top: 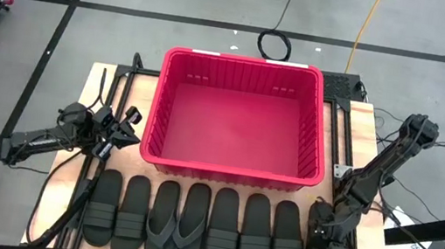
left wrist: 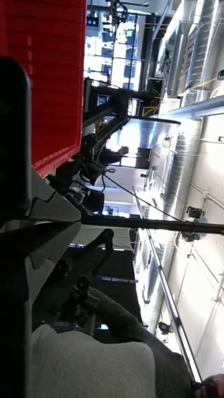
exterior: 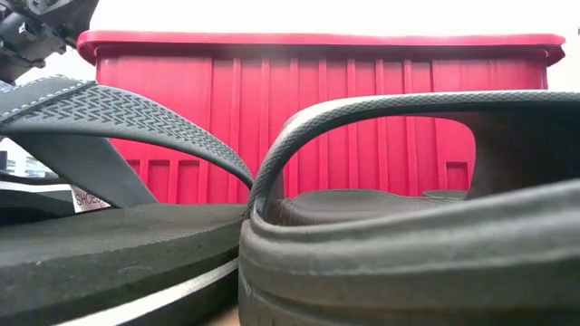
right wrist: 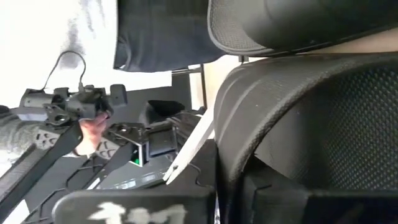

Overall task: Pick and place slides into bin
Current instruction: Put the slipper into the bin

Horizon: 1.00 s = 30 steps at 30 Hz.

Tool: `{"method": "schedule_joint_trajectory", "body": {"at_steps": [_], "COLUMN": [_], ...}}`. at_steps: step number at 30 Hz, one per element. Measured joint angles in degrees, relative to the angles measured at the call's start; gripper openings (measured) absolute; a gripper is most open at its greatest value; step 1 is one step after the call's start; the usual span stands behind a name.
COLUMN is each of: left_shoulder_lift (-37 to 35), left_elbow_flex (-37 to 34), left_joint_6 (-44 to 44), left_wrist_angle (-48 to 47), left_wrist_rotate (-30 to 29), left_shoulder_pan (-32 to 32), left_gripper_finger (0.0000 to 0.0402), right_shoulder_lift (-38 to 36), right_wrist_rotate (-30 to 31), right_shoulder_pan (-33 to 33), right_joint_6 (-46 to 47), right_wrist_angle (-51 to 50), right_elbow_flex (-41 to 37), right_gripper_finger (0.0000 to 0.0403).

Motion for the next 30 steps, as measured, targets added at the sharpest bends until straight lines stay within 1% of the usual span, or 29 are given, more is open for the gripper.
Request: {"method": "schedule_joint_trajectory", "body": {"at_steps": [3, 8, 13, 17, 20, 22, 25, 27, 30], "left_shoulder_lift": [0.0, 0.0, 0.0, 0.0, 0.0, 0.0, 0.0, 0.0, 0.0], "left_elbow_flex": [0.0, 0.0, 0.0, 0.0, 0.0, 0.0, 0.0, 0.0, 0.0], "left_joint_6": [0.0, 0.0, 0.0, 0.0, 0.0, 0.0, 0.0, 0.0, 0.0], "left_wrist_angle": [0.0, 0.0, 0.0, 0.0, 0.0, -0.1, -0.1, -0.1, -0.2], "left_wrist_rotate": [0.0, 0.0, 0.0, 0.0, 0.0, 0.0, 0.0, 0.0, 0.0], "left_shoulder_pan": [0.0, 0.0, 0.0, 0.0, 0.0, 0.0, 0.0, 0.0, 0.0], "left_gripper_finger": [0.0019, 0.0019, 0.0019, 0.0019, 0.0019, 0.0019, 0.0019, 0.0019, 0.0019], "right_shoulder_lift": [-1.3, -3.7, -6.6, -7.6, -7.8, -7.5, -6.8, -5.7, -3.5], "right_wrist_rotate": [-0.2, -0.2, -0.5, -0.2, 0.0, 0.1, 1.2, 1.4, 1.4], "right_shoulder_pan": [0.0, 0.0, 0.0, 0.0, 0.0, -0.2, -1.6, -2.7, -4.3], "right_joint_6": [-1.3, 0.1, 1.1, 1.9, 3.5, 2.8, -0.8, -4.2, -10.6], "right_wrist_angle": [-1.1, -1.7, 4.1, 3.6, 5.5, 4.0, 1.3, -1.3, -10.1], "right_elbow_flex": [0.8, 1.1, 2.0, 1.5, 1.7, 2.4, 6.2, 10.3, 17.8], "right_gripper_finger": [0.0004, 0.0003, 0.0003, 0.0003, 0.0003, 0.0003, 0.0003, 0.0003, 0.0003]}}
